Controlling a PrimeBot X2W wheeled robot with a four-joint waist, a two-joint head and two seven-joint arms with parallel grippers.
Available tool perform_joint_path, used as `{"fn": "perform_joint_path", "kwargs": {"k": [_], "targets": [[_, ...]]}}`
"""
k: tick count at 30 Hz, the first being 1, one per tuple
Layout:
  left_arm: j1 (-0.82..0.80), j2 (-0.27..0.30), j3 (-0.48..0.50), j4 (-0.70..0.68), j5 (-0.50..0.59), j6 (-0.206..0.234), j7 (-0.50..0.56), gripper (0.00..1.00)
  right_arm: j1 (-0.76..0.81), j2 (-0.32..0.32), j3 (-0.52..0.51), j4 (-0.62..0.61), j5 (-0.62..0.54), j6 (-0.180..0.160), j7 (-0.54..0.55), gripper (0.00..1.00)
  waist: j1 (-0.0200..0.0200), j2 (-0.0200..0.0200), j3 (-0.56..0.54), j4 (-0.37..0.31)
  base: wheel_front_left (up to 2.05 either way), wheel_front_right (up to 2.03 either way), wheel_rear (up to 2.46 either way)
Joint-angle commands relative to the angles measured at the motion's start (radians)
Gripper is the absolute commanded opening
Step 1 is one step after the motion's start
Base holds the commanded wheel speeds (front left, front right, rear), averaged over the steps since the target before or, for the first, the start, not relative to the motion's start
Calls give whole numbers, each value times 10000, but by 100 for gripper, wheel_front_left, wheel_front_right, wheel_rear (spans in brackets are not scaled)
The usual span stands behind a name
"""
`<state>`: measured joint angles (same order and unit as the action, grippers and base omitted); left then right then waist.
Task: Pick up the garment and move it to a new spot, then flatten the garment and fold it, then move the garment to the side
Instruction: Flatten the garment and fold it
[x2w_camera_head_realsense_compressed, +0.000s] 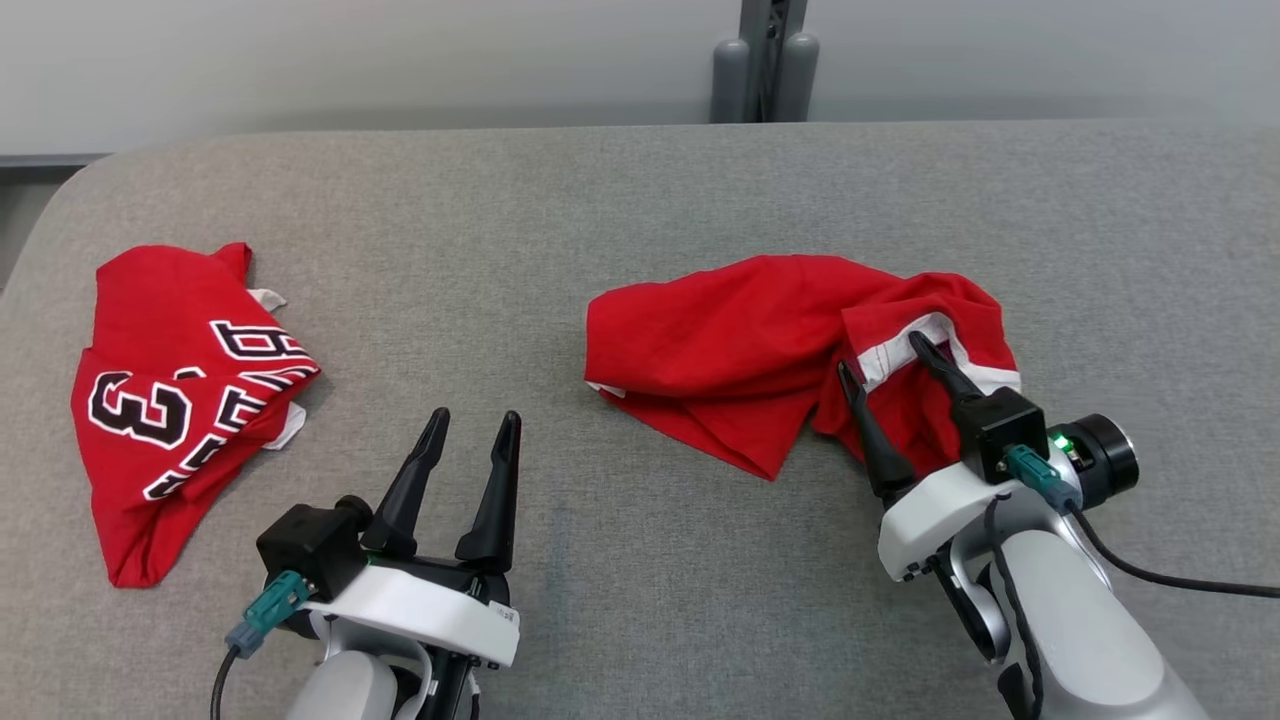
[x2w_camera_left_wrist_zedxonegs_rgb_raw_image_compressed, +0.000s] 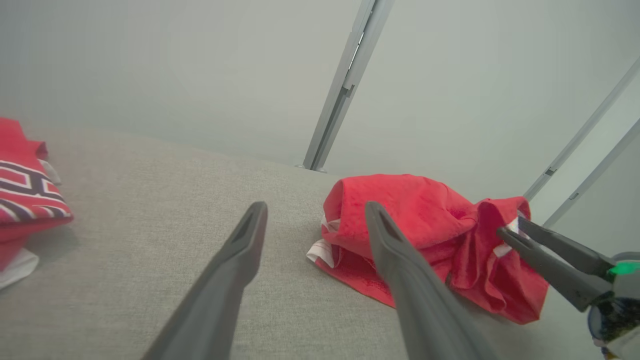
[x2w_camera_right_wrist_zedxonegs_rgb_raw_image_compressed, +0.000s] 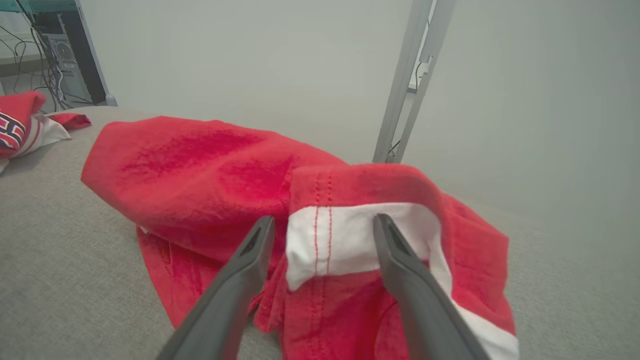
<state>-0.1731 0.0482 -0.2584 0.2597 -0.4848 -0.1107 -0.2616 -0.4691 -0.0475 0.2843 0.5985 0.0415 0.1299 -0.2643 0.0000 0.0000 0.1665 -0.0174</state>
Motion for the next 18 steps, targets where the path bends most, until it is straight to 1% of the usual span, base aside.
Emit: {"fn": "perform_joint_path", "kwargs": {"k": [1, 8, 11, 12, 13, 14, 15, 16, 17, 18], "targets": [[-184, 40, 8, 8, -53, -31, -34, 100, -136, -59, 19, 165, -176, 18, -6, 100, 0, 0, 68, 113, 0, 0, 0], [-145, 40, -35, -2, -97, -56, -34, 100, -163, -58, 29, 485, -42, 17, -6, 100, 0, 0, 101, 277, 0, 0, 0], [-71, 40, -79, 35, -108, -59, -34, 100, -158, -72, -170, 522, -20, 19, -6, 100, 0, 0, 94, 282, 0, 0, 0], [-55, 38, -100, 44, -121, -60, -34, 100, -144, -58, -218, 527, 24, 17, -6, 98, 0, 0, 92, 281, 0, 0, 0], [-45, 41, -116, 51, -130, -56, -34, 100, -137, -49, -236, 531, 18, 19, -6, 72, 0, 0, 90, 278, 0, 0, 0], [-40, 41, -133, 51, -143, -49, -34, 100, -136, -52, -244, 544, 23, 19, -6, 43, 0, 0, 88, 272, 0, 0, 0], [-37, 40, -156, 51, -160, -44, -34, 100, -140, -59, -245, 562, 43, 19, -6, 28, 0, 0, 87, 263, 0, 0, 0], [-36, 38, -172, 47, -171, -40, -34, 100, -150, -61, -243, 584, 57, 17, -6, 9, 0, 0, 88, 254, 0, 0, 0], [-42, 40, -181, 39, -179, -37, -34, 100, -166, -61, -237, 603, 68, 17, -6, 0, 0, 0, 96, 246, 0, 0, 0], [-55, 41, -187, 36, -176, -34, -34, 100, -186, -58, -240, 623, 77, 19, -6, 0, 0, 0, 98, 241, 0, 0, 0]]}}
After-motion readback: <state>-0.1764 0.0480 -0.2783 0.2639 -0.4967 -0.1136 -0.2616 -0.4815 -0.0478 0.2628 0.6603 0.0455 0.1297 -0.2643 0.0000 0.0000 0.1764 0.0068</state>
